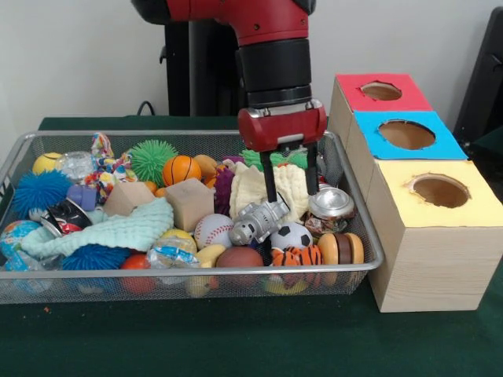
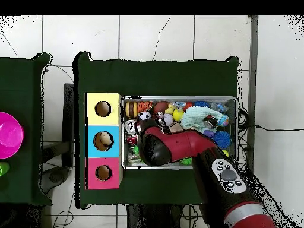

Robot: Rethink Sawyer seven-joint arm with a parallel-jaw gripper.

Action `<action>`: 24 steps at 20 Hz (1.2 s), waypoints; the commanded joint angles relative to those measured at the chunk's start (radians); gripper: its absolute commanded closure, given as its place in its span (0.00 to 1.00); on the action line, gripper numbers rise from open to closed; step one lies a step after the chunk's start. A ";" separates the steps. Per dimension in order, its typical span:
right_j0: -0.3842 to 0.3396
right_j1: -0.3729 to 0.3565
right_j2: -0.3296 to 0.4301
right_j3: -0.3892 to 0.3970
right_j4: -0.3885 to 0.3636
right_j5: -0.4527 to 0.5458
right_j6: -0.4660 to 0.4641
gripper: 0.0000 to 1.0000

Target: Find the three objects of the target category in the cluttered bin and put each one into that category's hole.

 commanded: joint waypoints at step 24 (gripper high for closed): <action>0.140 0.162 -0.150 -0.241 -0.134 -0.003 0.041 0.00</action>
